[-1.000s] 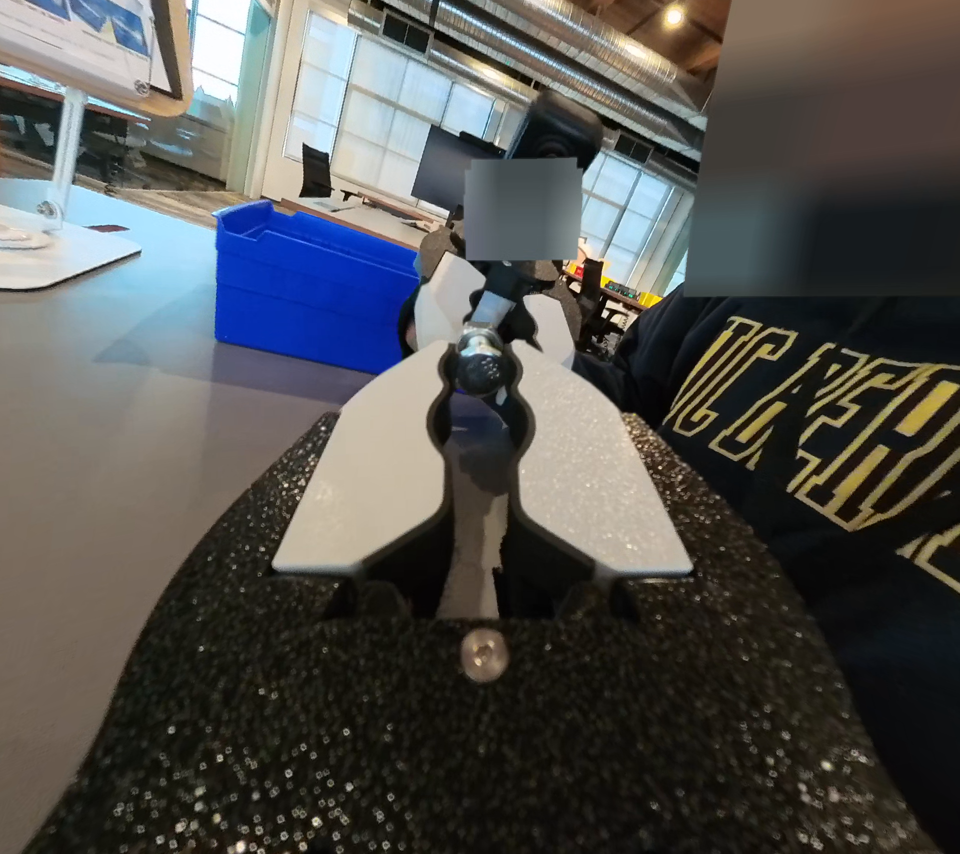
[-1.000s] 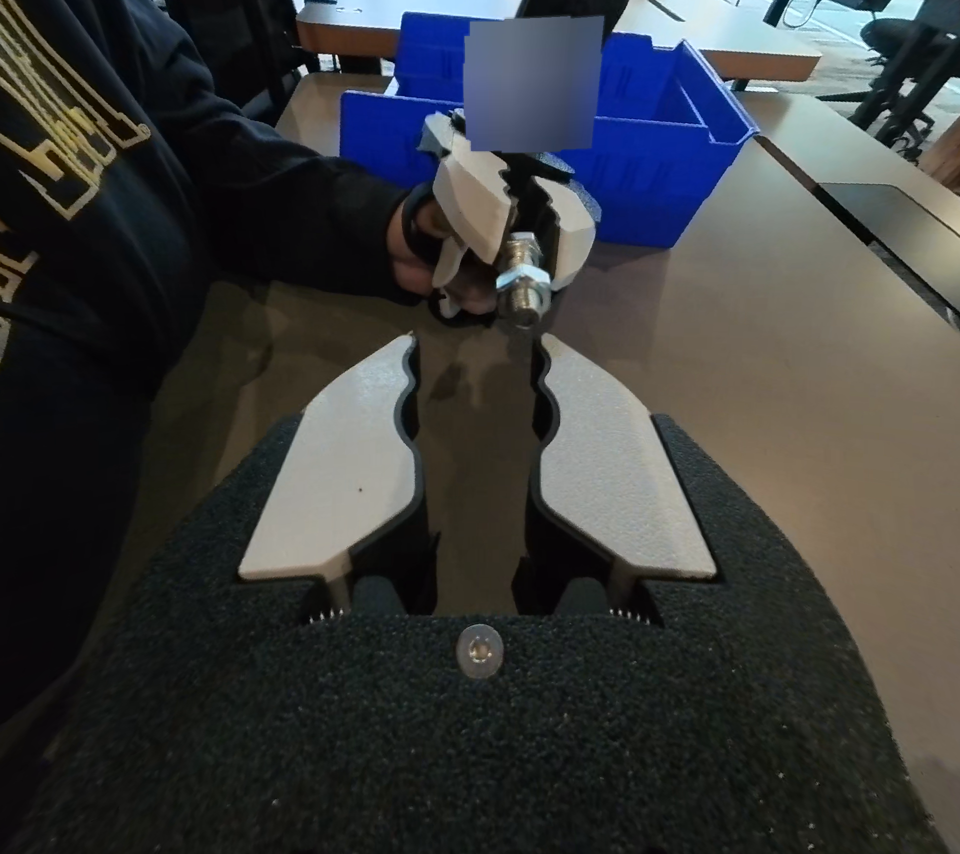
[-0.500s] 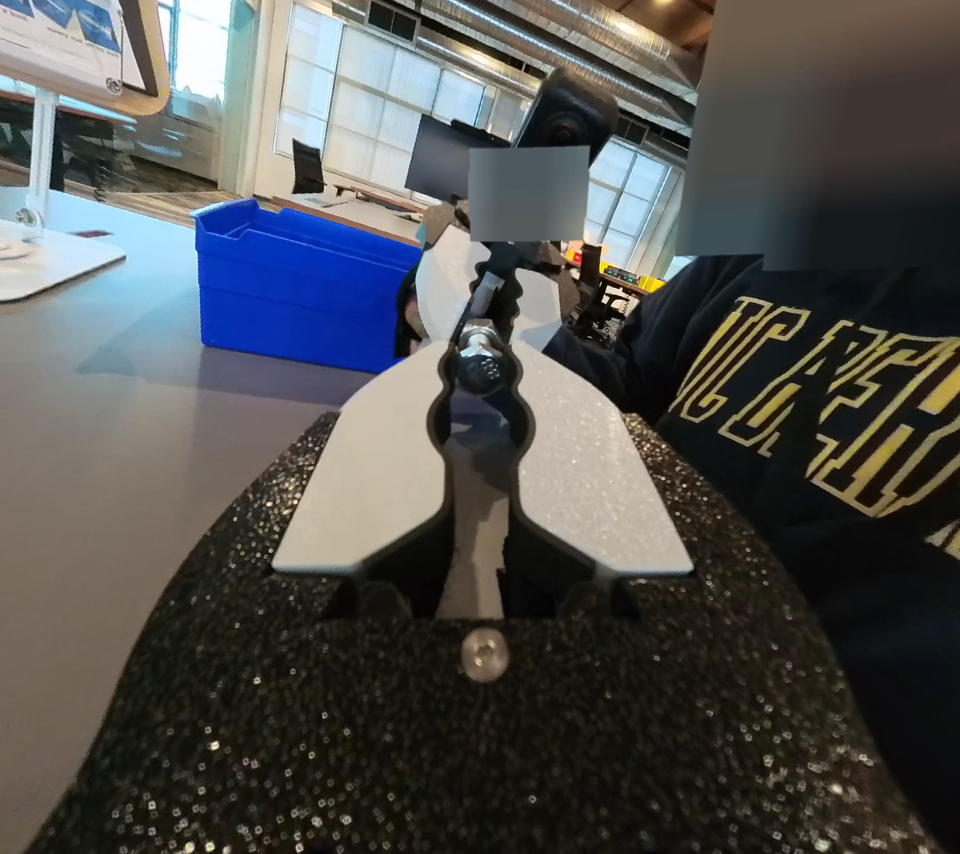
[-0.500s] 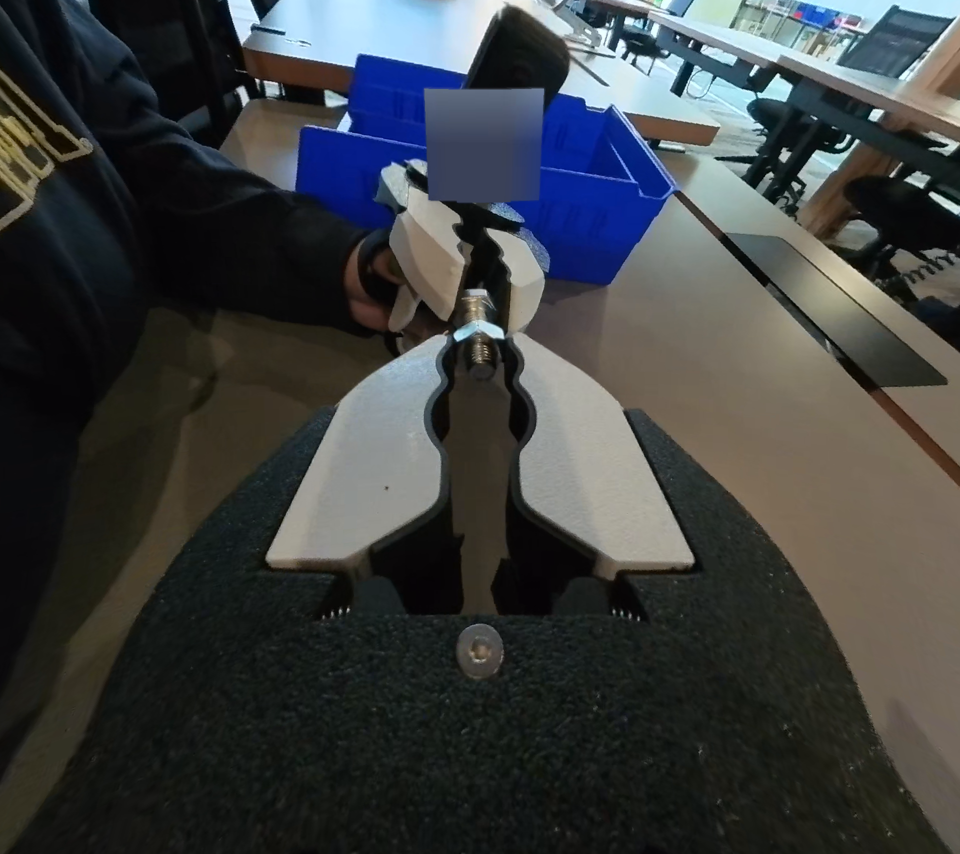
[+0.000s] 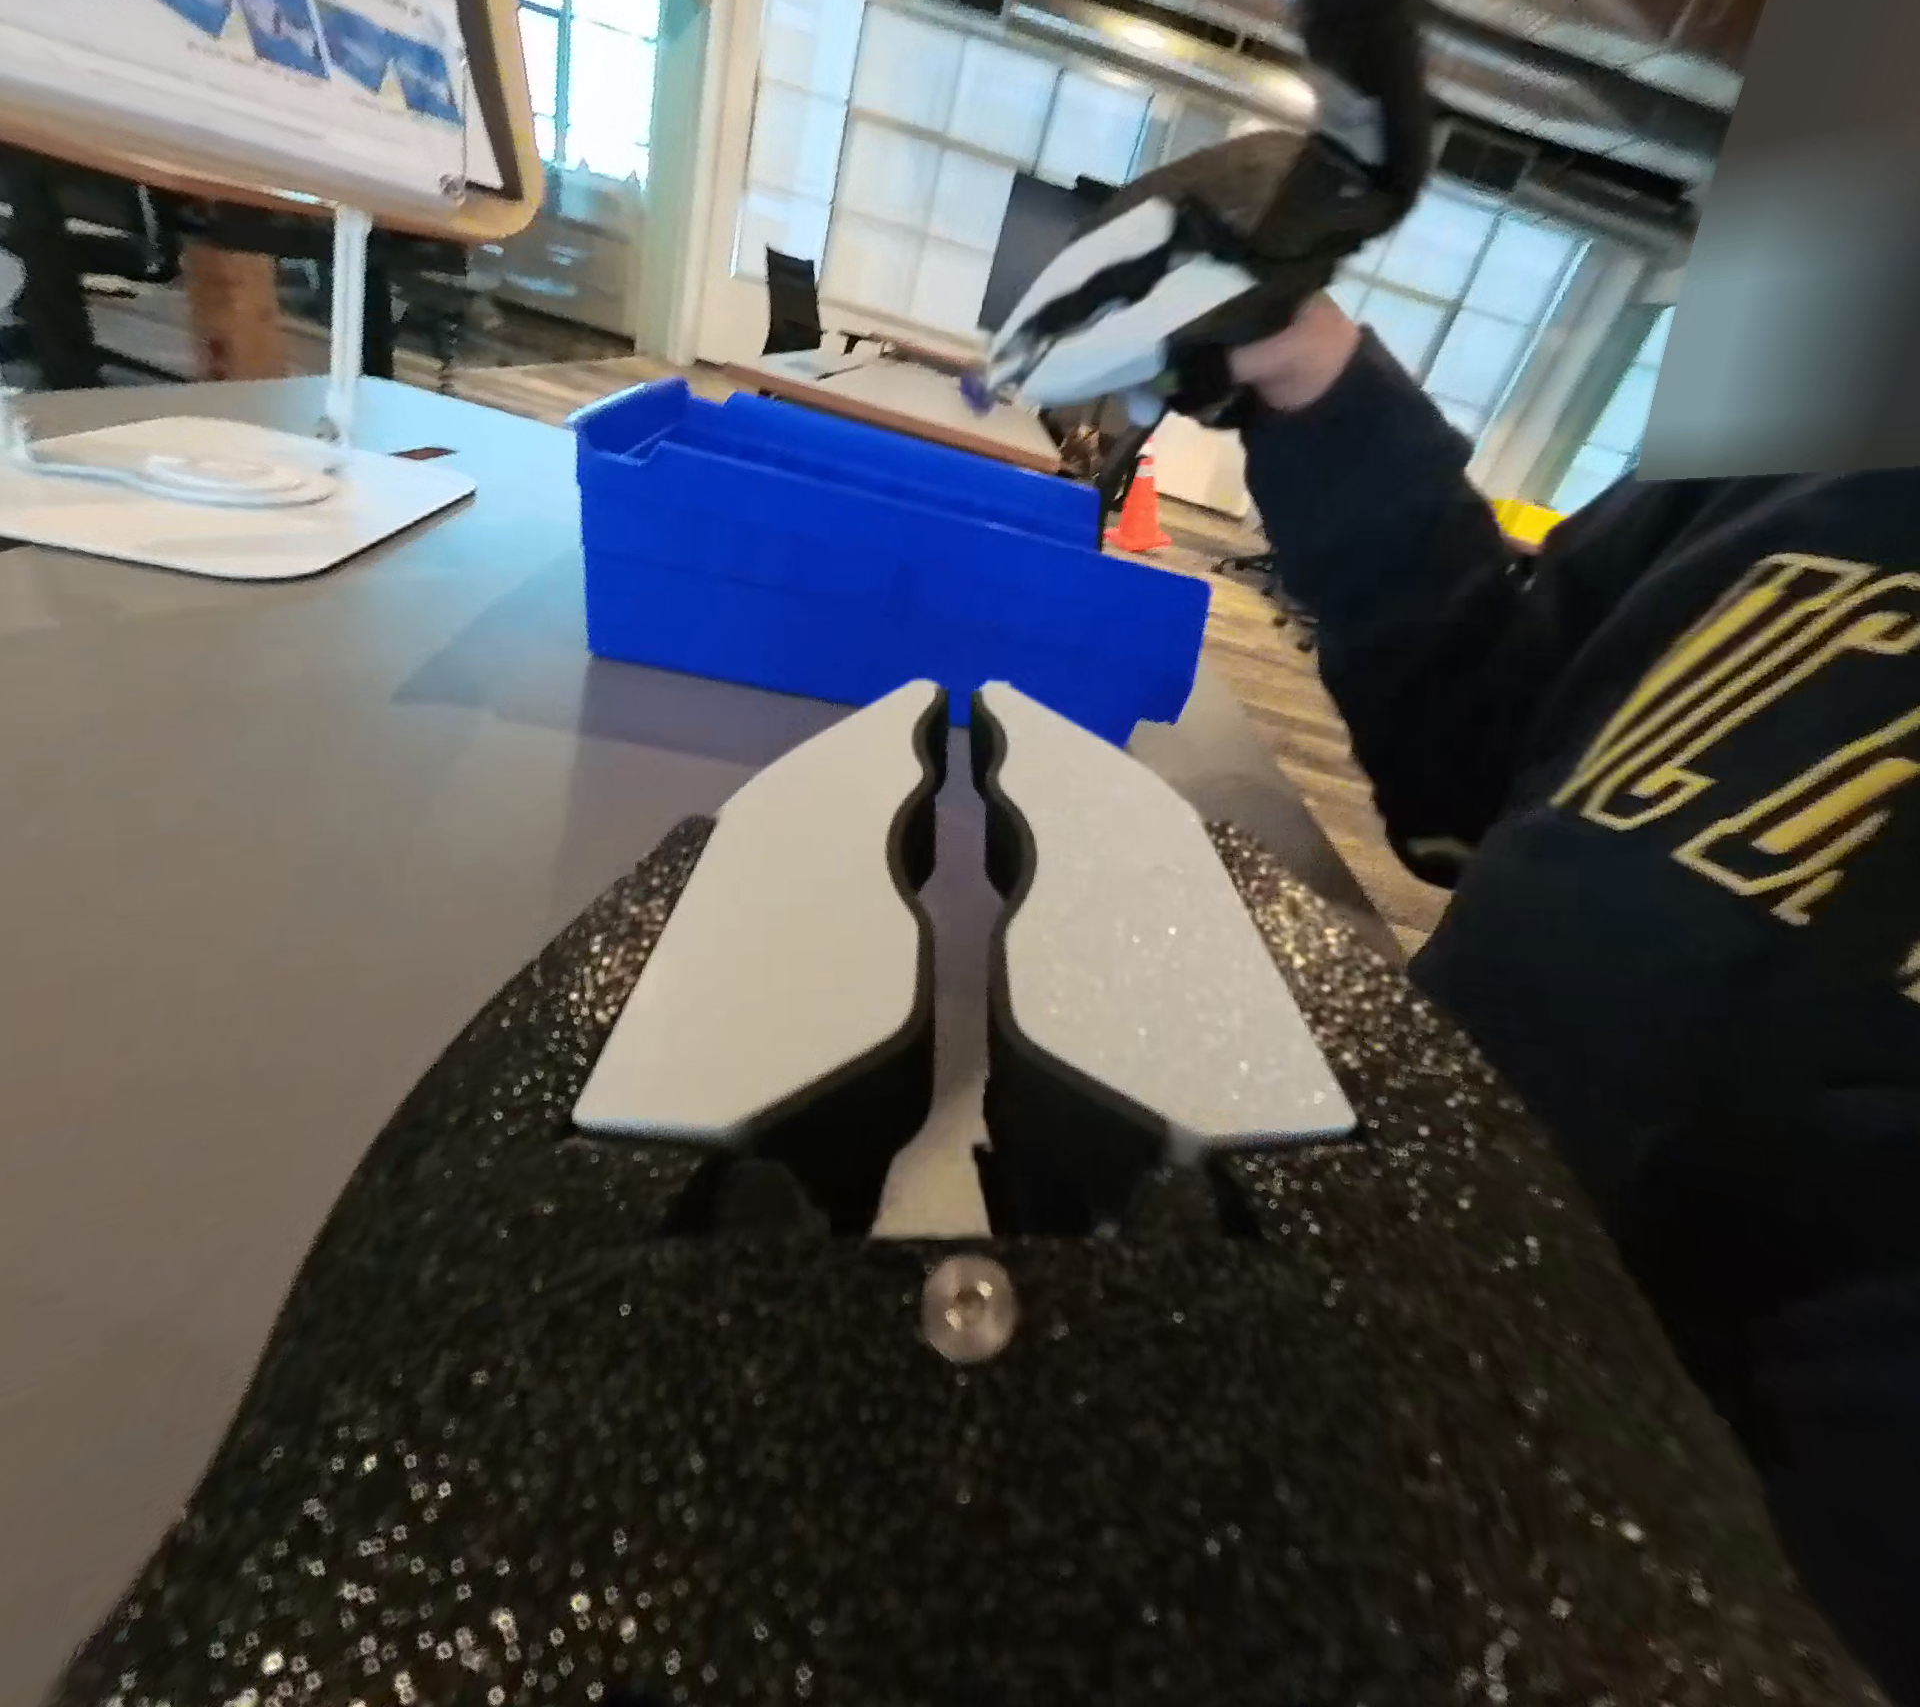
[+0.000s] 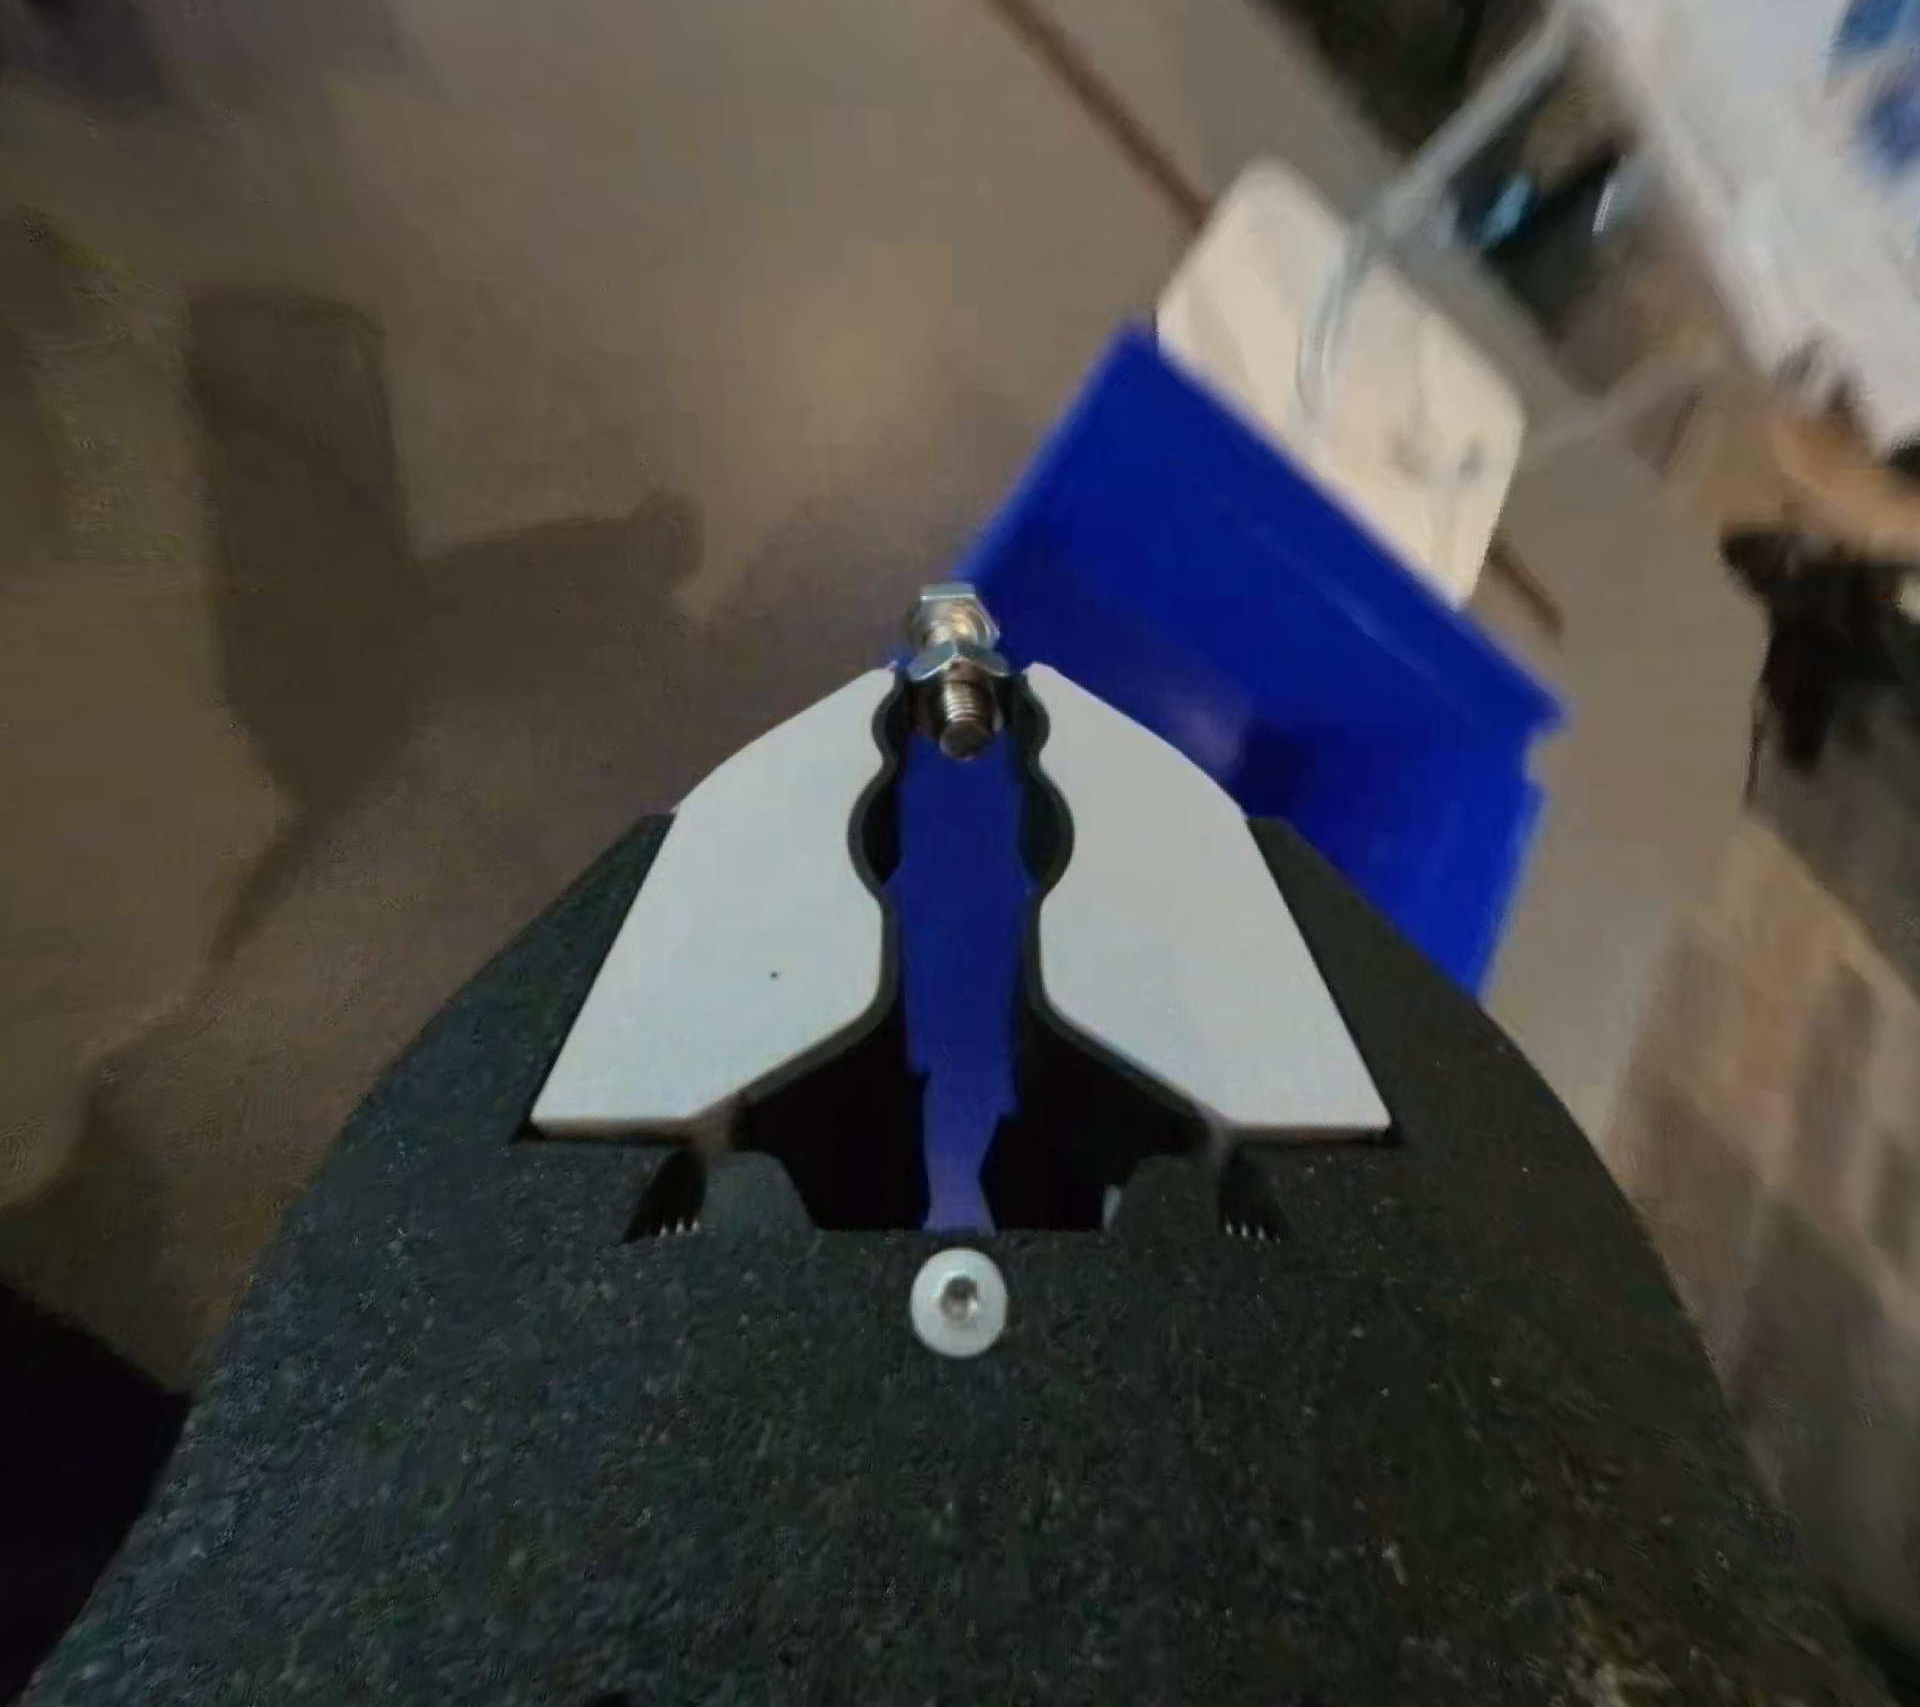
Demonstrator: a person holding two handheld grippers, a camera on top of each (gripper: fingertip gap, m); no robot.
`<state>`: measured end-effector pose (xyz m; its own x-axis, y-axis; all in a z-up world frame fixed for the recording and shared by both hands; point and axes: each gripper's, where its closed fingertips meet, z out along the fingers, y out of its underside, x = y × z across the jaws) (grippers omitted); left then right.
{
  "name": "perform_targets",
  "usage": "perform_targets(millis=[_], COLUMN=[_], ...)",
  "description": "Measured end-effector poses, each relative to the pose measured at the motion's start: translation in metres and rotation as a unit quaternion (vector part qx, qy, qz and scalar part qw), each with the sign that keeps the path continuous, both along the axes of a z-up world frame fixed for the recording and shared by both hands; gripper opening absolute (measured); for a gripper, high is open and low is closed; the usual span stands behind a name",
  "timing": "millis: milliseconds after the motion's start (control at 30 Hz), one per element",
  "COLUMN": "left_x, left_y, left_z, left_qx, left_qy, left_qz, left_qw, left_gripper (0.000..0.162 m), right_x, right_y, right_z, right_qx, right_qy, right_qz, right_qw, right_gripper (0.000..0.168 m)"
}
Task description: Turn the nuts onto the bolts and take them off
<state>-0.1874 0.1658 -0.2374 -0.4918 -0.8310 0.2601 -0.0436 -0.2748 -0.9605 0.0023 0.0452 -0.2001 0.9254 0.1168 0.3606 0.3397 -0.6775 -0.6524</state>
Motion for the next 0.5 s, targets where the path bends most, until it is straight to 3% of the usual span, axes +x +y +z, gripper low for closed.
perform_targets(millis=[133,233,367,500], left_x=[0.003,0.003,0.003,0.003], left_y=[0.001,0.003,0.006,0.006], left_z=[-0.006,-0.008,-0.01,-0.011], left_qx=[0.017,0.032,0.035,0.034], left_qy=[0.014,0.018,0.021,0.021], left_qz=[0.011,0.019,0.026,0.025], left_qw=[1.0,0.999,0.999,0.999], left_gripper=[0.003,0.002,0.001,0.004], right_x=[0.064,0.081,0.082,0.085], right_y=[-0.035,-0.053,-0.059,-0.056], right_z=[-0.077,-0.115,-0.135,-0.137], right_qx=[-0.218,-0.324,-0.376,-0.382], right_qy=[0.028,0.047,0.057,0.046], right_qz=[-0.065,-0.082,-0.078,-0.075], right_qw=[0.973,0.941,0.921,0.92], right_gripper=[0.018,0.018,0.019,0.023])
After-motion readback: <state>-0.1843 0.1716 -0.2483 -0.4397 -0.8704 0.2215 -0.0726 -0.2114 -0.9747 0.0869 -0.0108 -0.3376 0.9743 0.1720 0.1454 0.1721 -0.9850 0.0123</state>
